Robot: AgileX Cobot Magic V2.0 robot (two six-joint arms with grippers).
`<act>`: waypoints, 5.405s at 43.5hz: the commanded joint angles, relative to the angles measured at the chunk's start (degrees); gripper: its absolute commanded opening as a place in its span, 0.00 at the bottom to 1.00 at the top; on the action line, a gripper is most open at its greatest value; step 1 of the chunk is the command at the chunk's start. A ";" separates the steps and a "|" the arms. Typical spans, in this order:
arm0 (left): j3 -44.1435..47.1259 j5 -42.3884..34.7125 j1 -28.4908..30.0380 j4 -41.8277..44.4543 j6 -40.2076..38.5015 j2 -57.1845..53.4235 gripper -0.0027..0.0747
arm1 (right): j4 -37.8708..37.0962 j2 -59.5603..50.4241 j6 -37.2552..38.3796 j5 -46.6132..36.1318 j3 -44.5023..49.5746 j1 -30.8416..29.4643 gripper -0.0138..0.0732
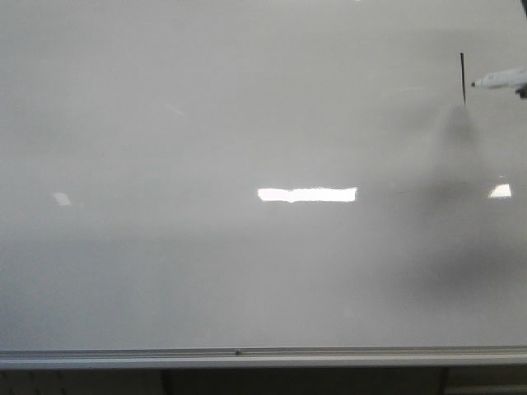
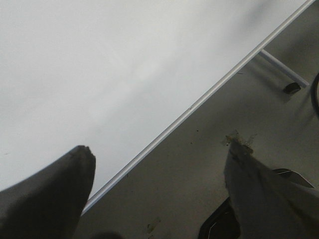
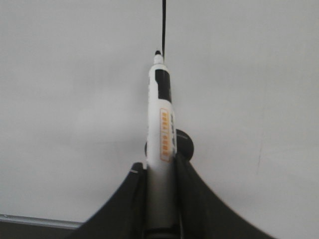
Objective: Write number 1 on whiteboard
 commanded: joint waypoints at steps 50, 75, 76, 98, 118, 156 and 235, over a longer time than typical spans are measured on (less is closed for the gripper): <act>-17.38 6.47 -18.81 -21.00 29.75 16.42 0.71 | 32.47 -6.38 -50.05 52.50 -19.70 14.14 0.13; -30.25 11.69 -23.95 -18.70 29.75 32.18 0.71 | 32.47 -6.38 -53.63 52.32 -19.70 14.31 0.13; -30.25 11.69 -23.95 -18.70 29.75 32.33 0.71 | 32.47 -6.38 -53.63 52.32 -19.70 14.31 0.13; -30.25 11.91 -23.95 -17.07 29.75 33.21 0.28 | 32.47 -6.38 -53.63 52.32 -19.70 14.31 0.13; -30.25 11.91 -23.84 -10.73 24.77 33.10 0.05 | 31.83 -6.38 -53.63 52.23 -19.70 14.31 0.57; -1.57 -9.92 4.00 12.90 -14.83 8.78 0.05 | 30.15 -6.46 -51.71 48.51 -19.70 8.02 0.72; 12.55 -63.23 13.78 -2.04 -18.82 30.08 0.56 | 30.20 -6.46 -51.59 46.49 -19.70 8.02 0.72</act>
